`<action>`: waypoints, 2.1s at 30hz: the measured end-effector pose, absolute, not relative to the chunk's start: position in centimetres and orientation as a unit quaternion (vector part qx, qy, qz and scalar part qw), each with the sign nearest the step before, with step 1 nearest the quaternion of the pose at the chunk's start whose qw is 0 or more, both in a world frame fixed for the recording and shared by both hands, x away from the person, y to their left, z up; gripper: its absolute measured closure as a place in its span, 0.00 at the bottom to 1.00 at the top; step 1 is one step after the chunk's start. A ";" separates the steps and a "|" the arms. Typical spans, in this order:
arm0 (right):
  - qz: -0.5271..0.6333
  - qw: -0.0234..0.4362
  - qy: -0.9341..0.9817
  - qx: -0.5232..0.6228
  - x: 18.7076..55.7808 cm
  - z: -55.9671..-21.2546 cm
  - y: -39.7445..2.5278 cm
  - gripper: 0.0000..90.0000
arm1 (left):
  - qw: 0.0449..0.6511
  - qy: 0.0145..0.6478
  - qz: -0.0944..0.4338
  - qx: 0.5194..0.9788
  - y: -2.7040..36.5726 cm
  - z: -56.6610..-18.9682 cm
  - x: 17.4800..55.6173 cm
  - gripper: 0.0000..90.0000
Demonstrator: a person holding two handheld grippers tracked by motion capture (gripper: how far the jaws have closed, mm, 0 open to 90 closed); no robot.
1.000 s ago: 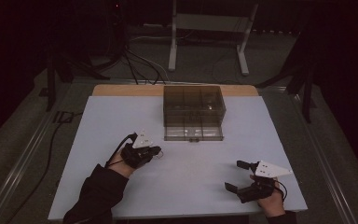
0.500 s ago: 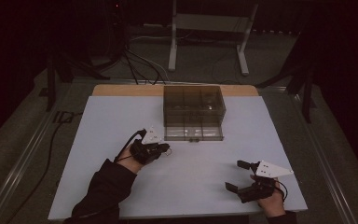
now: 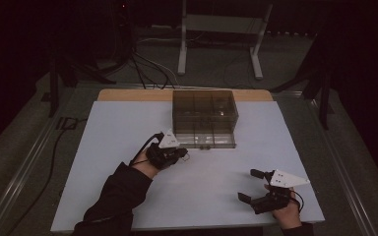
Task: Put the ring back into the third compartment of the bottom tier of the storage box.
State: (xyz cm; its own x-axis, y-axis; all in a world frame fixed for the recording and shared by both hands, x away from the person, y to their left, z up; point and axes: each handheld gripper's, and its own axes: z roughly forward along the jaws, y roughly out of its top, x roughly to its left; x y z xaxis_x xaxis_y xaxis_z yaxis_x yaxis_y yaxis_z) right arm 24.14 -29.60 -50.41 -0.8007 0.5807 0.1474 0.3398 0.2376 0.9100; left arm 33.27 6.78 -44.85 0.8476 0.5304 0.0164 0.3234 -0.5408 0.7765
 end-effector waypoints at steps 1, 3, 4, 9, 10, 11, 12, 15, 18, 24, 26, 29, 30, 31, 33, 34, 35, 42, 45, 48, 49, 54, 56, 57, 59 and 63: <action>0.543 0.111 0.778 0.296 24.1 -50.4 -29.6 0.00 | 0.412 0.245 0.126 0.869 6.6 -44.8 33.3 1.00; 0.541 0.111 0.779 0.295 24.1 -50.5 -29.6 0.00 | 0.415 0.241 0.123 0.869 6.2 -44.7 33.4 1.00; 0.541 0.112 0.780 0.294 24.1 -50.4 -29.6 0.00 | 0.415 0.238 0.124 0.869 6.1 -44.6 33.5 1.00; 0.542 0.112 0.779 0.295 24.1 -50.4 -29.7 0.00 | 0.419 0.232 0.122 0.869 5.3 -44.3 33.8 1.00; 0.542 0.112 0.779 0.295 24.1 -50.4 -29.6 0.00 | 0.420 0.230 0.123 0.869 5.2 -44.3 33.9 1.00; 0.542 0.112 0.779 0.294 24.1 -50.4 -29.7 0.00 | 0.420 0.228 0.123 0.870 5.1 -44.2 33.9 1.00; 0.544 0.111 0.778 0.295 24.1 -50.4 -29.7 0.00 | 0.422 0.228 0.122 0.869 5.0 -44.1 34.0 1.00; 0.542 0.112 0.779 0.295 24.1 -50.4 -29.7 0.00 | 0.426 0.226 0.122 0.868 4.6 -43.9 34.2 1.00; 0.544 0.112 0.778 0.296 24.1 -50.3 -29.7 0.00 | 0.432 0.224 0.121 0.865 4.2 -43.7 34.2 1.00; 0.544 0.111 0.777 0.295 24.0 -50.3 -29.7 0.00 | 0.436 0.217 0.119 0.865 3.2 -43.4 34.6 1.00; 0.543 0.112 0.778 0.295 24.0 -50.4 -29.7 0.00 | 0.437 0.215 0.118 0.865 2.9 -43.3 34.6 1.00; 0.544 0.112 0.778 0.295 24.0 -50.3 -29.7 0.00 | 0.439 0.213 0.119 0.865 2.6 -43.2 34.8 1.00; 0.544 0.111 0.777 0.295 24.0 -50.3 -29.7 0.00 | 0.441 0.214 0.118 0.864 2.6 -43.2 34.9 1.00; 0.544 0.111 0.778 0.295 24.0 -50.3 -29.7 0.00 | 0.442 0.213 0.118 0.863 2.5 -43.1 35.0 1.00; 0.542 0.111 0.779 0.295 24.0 -50.4 -29.7 0.00 | 0.443 0.212 0.118 0.863 2.3 -43.0 35.1 1.00; 0.543 0.111 0.779 0.295 24.0 -50.3 -29.7 0.00 | 0.445 0.213 0.116 0.862 2.2 -43.0 35.2 1.00; 0.544 0.111 0.778 0.295 24.0 -50.3 -29.7 0.00 | 0.446 0.212 0.115 0.862 2.1 -42.9 35.3 1.00; 0.543 0.110 0.778 0.296 24.0 -50.3 -29.7 0.00 | 0.450 0.209 0.113 0.861 1.3 -42.7 35.7 1.00; 0.542 0.111 0.779 0.295 24.0 -50.4 -29.7 0.00 | 0.452 0.207 0.114 0.860 1.0 -42.6 35.9 1.00; 0.543 0.111 0.778 0.296 24.0 -50.4 -29.8 0.00 | 0.460 0.209 0.109 0.856 0.7 -42.6 36.0 0.99; 0.543 0.111 0.778 0.296 24.0 -50.4 -29.8 0.00 | 0.460 0.209 0.108 0.856 0.6 -42.6 36.0 1.00; 0.543 0.111 0.778 0.295 23.9 -50.3 -29.8 0.00 | 0.462 0.209 0.110 0.855 0.0 -42.7 36.4 0.99; 0.543 0.110 0.778 0.296 23.9 -50.4 -29.8 0.00 | 0.463 0.212 0.107 0.854 -0.2 -42.8 36.6 0.99; 0.543 0.110 0.778 0.296 23.9 -50.4 -29.8 0.00 | 0.462 0.214 0.109 0.854 -0.3 -42.9 36.8 0.99; 0.544 0.110 0.778 0.295 23.9 -50.3 -29.8 0.00 | 0.464 0.218 0.108 0.852 -0.4 -43.1 37.1 0.99; 0.543 0.109 0.779 0.295 23.9 -50.3 -29.8 0.00 | 0.462 0.222 0.110 0.852 -0.7 -43.5 37.6 0.99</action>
